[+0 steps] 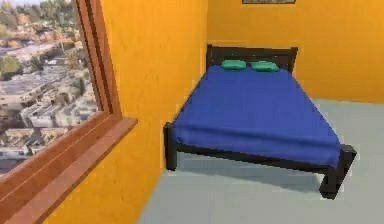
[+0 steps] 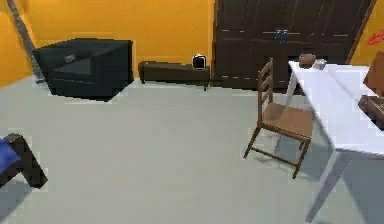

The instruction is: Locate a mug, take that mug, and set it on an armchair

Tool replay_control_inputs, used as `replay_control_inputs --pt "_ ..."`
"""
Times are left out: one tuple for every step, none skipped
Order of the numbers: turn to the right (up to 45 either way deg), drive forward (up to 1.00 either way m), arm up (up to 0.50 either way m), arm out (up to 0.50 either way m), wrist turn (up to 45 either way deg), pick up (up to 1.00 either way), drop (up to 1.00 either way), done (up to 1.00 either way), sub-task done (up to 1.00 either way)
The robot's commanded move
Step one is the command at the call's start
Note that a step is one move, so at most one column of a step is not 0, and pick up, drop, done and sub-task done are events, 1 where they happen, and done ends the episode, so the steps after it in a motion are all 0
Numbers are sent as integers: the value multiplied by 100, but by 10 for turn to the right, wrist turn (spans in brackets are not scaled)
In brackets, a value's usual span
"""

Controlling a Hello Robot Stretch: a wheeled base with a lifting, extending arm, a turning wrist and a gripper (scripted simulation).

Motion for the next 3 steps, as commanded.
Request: replay_control_inputs --pt "300 0 0 0 0 0 0 0 0" --pt "0 15 0 0 0 0 0 0 0" --pt "450 0 0 0 0 0 0 0 0"
